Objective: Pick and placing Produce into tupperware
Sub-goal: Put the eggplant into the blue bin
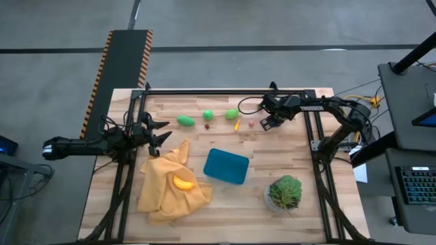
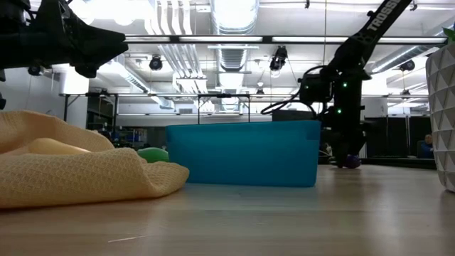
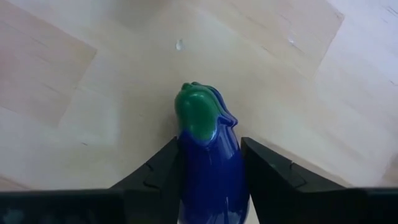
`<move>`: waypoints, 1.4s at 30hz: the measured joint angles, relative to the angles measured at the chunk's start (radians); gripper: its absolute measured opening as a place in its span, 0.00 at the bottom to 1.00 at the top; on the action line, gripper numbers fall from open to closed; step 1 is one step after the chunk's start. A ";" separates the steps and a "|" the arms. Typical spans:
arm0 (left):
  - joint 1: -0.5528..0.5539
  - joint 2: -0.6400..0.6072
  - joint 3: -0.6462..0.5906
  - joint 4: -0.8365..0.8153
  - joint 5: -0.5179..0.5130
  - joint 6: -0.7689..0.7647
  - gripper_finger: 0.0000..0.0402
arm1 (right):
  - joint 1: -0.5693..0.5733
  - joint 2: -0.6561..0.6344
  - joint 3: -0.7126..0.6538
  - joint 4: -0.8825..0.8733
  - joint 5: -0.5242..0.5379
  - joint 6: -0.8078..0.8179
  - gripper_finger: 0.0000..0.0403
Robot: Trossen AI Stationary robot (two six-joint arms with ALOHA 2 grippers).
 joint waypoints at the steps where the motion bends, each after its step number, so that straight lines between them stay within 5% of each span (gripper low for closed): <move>1: 0.000 0.000 0.000 0.000 0.000 0.000 0.46 | 0.000 -0.005 -0.001 -0.003 0.000 0.000 0.34; 13: 0.000 0.000 0.000 0.000 0.001 0.000 0.46 | -0.001 -0.034 0.003 -0.010 -0.001 -0.004 0.34; 28: 0.000 0.000 0.000 0.000 0.004 0.000 0.46 | 0.012 -0.062 0.021 0.003 -0.158 -0.010 0.35; 42: 0.000 0.000 0.000 0.000 -0.002 0.000 0.46 | 0.110 -0.296 0.022 0.074 -0.312 0.008 0.35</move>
